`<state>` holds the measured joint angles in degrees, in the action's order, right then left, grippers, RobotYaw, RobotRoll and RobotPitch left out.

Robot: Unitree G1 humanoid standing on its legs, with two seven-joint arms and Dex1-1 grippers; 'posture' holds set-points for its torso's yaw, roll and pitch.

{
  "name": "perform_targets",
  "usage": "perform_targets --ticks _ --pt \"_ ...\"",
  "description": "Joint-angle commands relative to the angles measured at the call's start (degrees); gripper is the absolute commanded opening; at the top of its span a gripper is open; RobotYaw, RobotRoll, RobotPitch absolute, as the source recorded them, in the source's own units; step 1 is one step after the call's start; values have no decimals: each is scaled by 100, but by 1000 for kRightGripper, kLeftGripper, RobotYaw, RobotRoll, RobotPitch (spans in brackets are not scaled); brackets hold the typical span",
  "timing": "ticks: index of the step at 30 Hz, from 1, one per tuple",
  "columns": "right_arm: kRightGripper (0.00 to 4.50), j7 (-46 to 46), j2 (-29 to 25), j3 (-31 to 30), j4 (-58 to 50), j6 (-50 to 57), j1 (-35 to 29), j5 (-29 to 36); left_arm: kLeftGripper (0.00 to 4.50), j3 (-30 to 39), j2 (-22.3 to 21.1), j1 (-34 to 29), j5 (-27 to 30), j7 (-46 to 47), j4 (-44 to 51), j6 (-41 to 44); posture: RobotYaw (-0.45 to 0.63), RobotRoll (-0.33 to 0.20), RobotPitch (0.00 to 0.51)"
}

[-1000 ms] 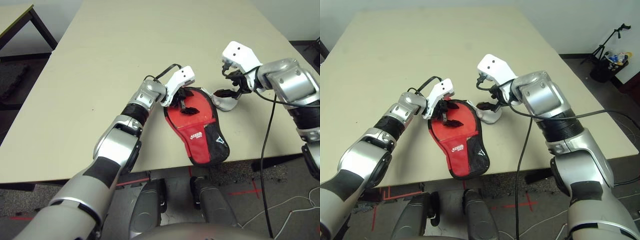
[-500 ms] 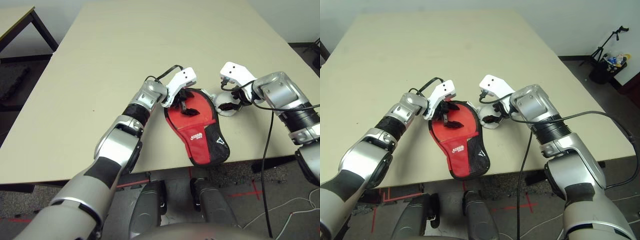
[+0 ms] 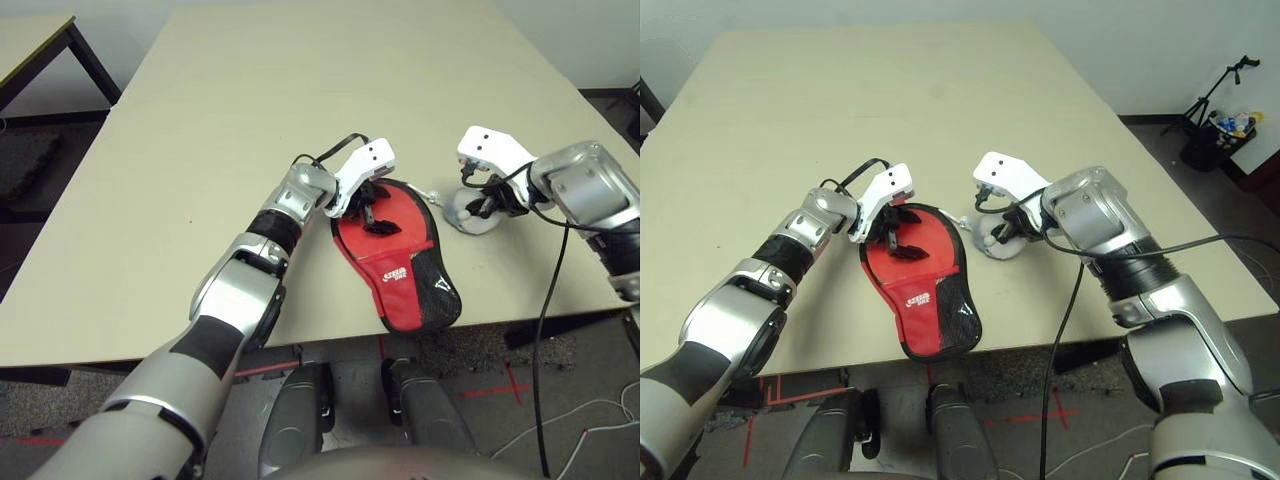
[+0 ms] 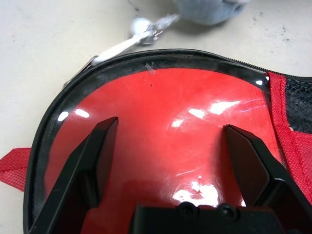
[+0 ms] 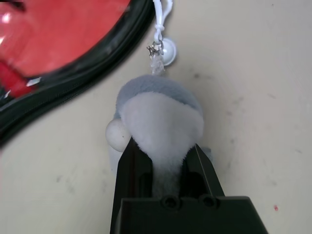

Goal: Store the ping-pong paddle in its case and zip it.

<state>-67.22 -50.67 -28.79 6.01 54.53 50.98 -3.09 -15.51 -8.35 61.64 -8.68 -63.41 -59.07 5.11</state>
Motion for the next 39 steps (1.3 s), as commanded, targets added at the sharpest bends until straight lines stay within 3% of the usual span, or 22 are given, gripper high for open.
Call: perform_targets --ticks 1,9,13,20,25,29,34,37,39 --pt "515 -343 -418 -88 -599 300 -259 90 4500 -172 11 -154 -174 62 -185 64 -222 0 112" --pt "511 -1098 -1961 47 -2466 522 -1447 608 4500 -194 58 -130 -176 120 -250 25 -244 0 130" --pt "509 -1222 -2699 426 -3413 740 -2481 1142 4500 -195 94 -131 -175 150 -297 9 -253 0 132" --pt "459 -920 -3248 1528 -5234 1497 -4329 2318 4500 -177 87 -101 -172 176 -360 -32 -261 0 135" --pt "458 -648 -3399 2135 -5557 1545 -5101 2747 4500 -176 85 -89 -177 172 -401 -68 -271 0 139" --pt "458 -360 -3142 2239 -5225 1442 -4801 2847 4500 -168 92 -97 -167 154 -397 -81 -274 0 143" --pt "2147 -1311 -3436 2771 -4595 1441 -4085 3874 4500 -160 41 -170 -139 82 -274 -63 -265 0 147" --pt "3123 -1444 -3304 2717 -3915 1447 -3264 4114 4500 -157 25 -207 -130 72 -216 -32 -256 0 146" --pt "3765 -1344 -2876 2625 -3039 1828 -2285 4270 4500 -141 10 -243 -107 74 -131 21 -240 0 147"
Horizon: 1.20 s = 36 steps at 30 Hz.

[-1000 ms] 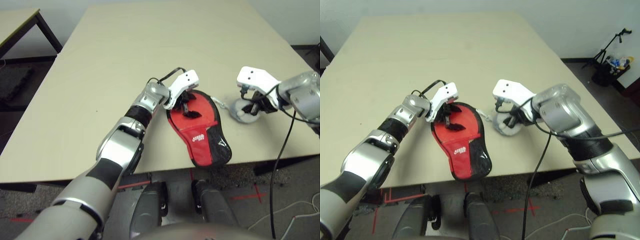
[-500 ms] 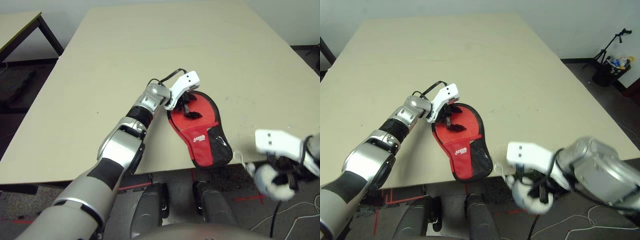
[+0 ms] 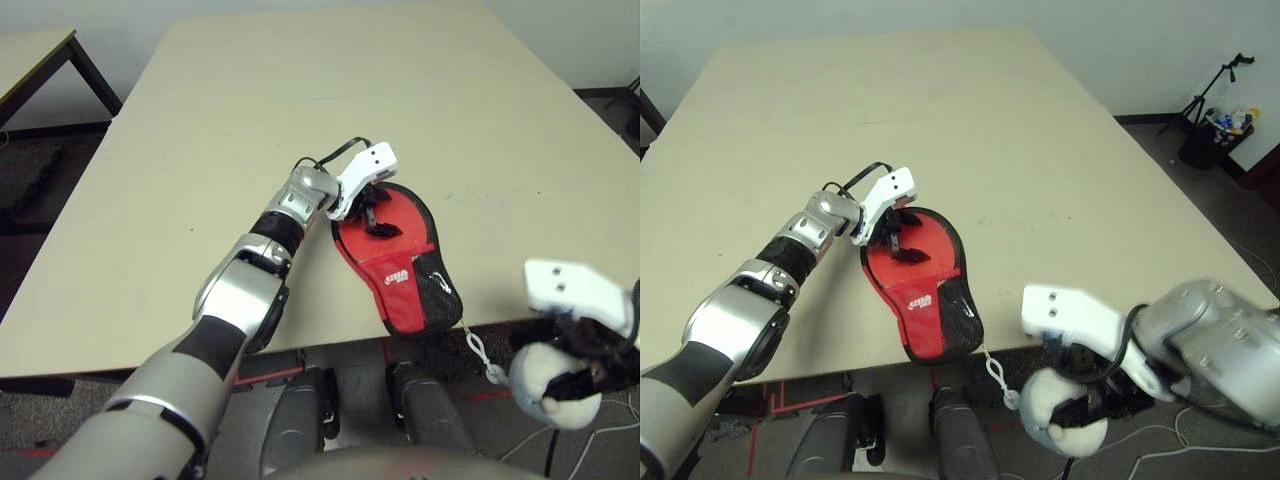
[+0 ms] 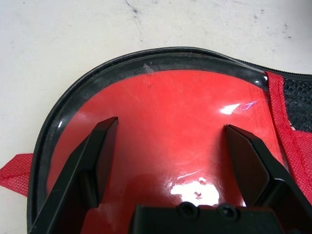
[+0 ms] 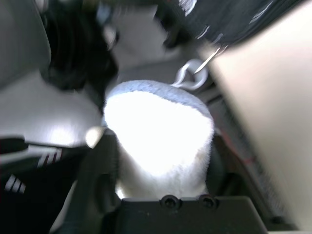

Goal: Store the ping-pong paddle in its case and zip it.

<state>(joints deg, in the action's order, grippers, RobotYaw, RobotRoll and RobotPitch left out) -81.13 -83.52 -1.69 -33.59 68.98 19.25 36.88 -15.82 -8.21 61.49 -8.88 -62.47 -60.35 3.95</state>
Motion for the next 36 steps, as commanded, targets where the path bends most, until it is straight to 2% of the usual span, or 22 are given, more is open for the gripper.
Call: perform_targets --ticks 1,2,3,8,12,17,20,23,25,29,36 --pt "4055 109 645 -120 1463 510 1363 279 4500 -92 -17 -253 -66 -27 64 183 -233 0 149" --pt "4371 255 911 -116 1945 603 1735 246 4500 -88 -36 -285 -57 -46 140 219 -229 0 149" --pt "4481 455 1171 -117 2354 607 2023 144 4500 -90 -55 -317 -51 -64 219 247 -224 0 149" --pt "4481 1844 2505 202 3967 526 2872 -367 4500 26 -119 -503 111 -56 717 550 -202 0 147" --pt "4481 3341 3483 608 4804 -508 2884 -1072 4500 192 -115 -730 320 117 1234 796 -187 0 145" --pt "4481 5180 4779 1723 5418 -2089 2767 -1393 4500 623 -33 -1071 745 723 2025 986 -166 0 145" --pt "4481 5410 5283 1952 5685 -3638 2542 -1544 4500 1264 37 -1240 1170 1489 2420 811 -154 0 144" --pt "4481 5365 5546 2099 6054 -4666 2504 -1531 4500 1753 72 -1335 1510 2038 2585 777 -143 0 142" --pt "4481 5307 5609 2070 6540 -5264 2532 -1631 4500 2324 -37 -1469 1762 2646 2706 518 -133 0 140" --pt "4481 5158 5581 1920 7419 -6096 2598 -1837 4500 3001 -320 -1780 2097 3326 2931 198 -107 0 138" --pt "4481 5310 5515 1953 8722 -7072 2768 -2083 4500 3428 -957 -2603 2130 3845 3198 -322 -66 0 139"
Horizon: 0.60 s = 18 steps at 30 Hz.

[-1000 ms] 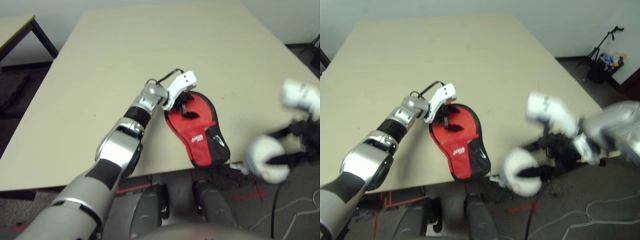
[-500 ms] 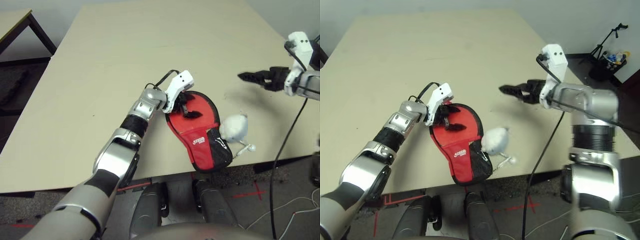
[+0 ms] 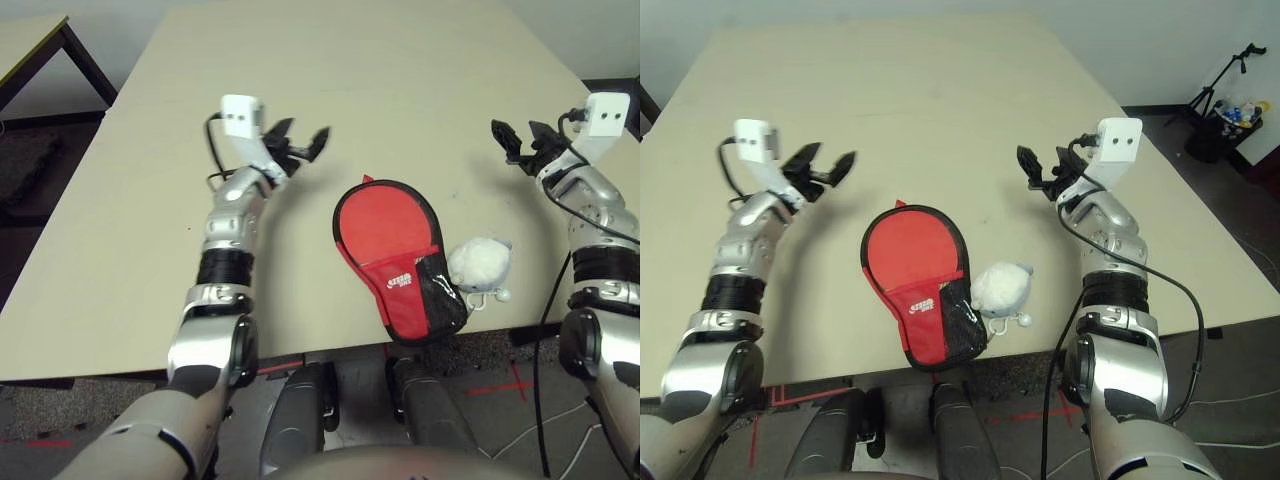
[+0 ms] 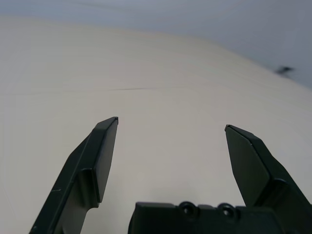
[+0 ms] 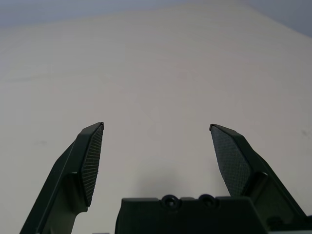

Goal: Store the ping-pong paddle in its case and zip it.

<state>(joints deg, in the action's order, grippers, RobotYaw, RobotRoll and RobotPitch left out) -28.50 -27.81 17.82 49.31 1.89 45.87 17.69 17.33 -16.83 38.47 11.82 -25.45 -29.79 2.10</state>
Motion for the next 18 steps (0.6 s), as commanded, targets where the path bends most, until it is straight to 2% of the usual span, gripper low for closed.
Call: perform_targets --ticks 1,7,18 --pt "4481 60 -75 -26 556 -477 137 -216 4500 182 -161 -436 101 182 185 -143 -66 0 139" --pt "4481 260 -93 36 1192 -831 328 -318 4500 330 -355 -850 200 402 332 -277 -47 0 154" --pt "4481 655 -262 194 1814 -932 538 -307 4500 363 -488 -1075 249 662 364 -498 -53 0 174"
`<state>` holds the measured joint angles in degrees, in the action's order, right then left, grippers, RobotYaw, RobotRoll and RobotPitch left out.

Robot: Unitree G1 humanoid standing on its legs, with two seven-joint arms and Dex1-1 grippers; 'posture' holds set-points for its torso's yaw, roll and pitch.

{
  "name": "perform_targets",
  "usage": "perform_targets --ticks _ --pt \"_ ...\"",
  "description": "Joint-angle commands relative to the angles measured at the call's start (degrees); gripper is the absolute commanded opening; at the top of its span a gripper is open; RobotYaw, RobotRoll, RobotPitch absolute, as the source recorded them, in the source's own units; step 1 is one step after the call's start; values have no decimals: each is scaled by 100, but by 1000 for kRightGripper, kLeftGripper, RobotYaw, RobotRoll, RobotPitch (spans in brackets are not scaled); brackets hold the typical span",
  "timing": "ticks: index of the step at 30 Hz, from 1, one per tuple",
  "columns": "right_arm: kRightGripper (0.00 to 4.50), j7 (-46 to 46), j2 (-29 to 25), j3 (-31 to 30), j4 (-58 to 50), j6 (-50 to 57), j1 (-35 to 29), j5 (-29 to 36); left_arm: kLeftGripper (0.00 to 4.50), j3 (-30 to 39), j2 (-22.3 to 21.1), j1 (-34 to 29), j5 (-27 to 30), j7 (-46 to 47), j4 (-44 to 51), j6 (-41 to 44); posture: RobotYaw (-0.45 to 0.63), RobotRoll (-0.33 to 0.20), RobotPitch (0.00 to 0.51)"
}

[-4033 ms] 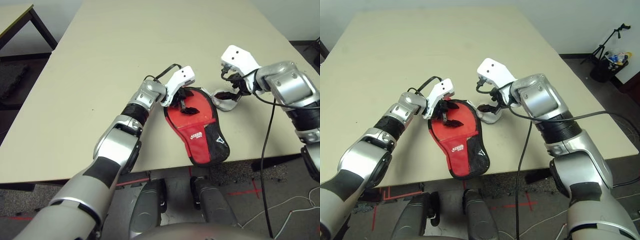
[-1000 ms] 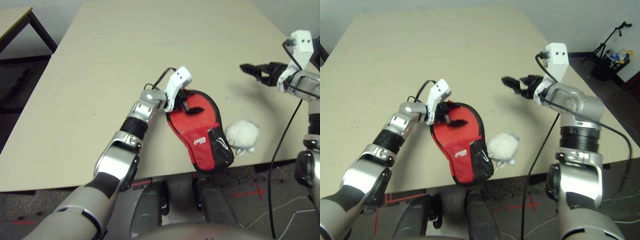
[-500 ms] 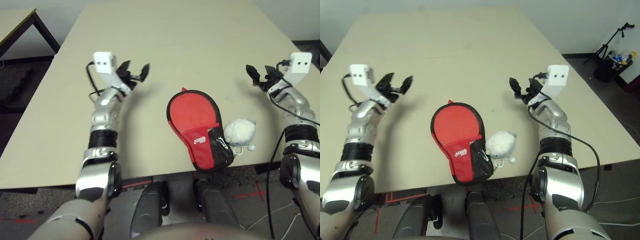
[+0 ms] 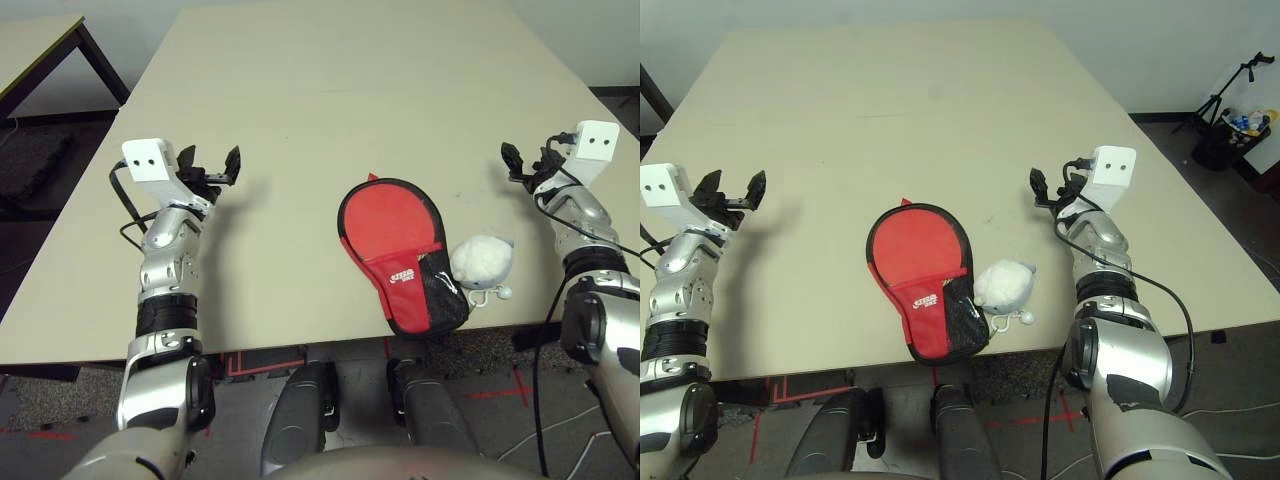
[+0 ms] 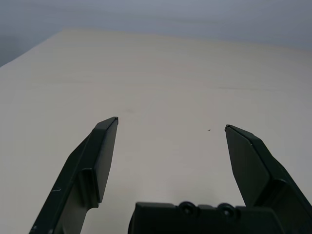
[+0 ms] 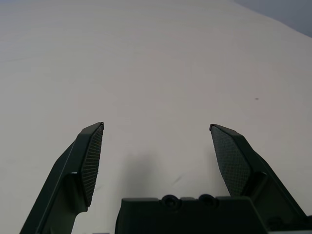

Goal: Store the ping-pong paddle in its case and zip it.

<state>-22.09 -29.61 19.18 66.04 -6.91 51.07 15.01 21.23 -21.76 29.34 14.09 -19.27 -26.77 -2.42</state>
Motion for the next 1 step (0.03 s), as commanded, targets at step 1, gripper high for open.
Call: perform_targets --ticks 1 --pt "4481 3 -113 58 145 -44 11 -40 4500 -41 30 -196 22 65 98 -41 -62 0 178"
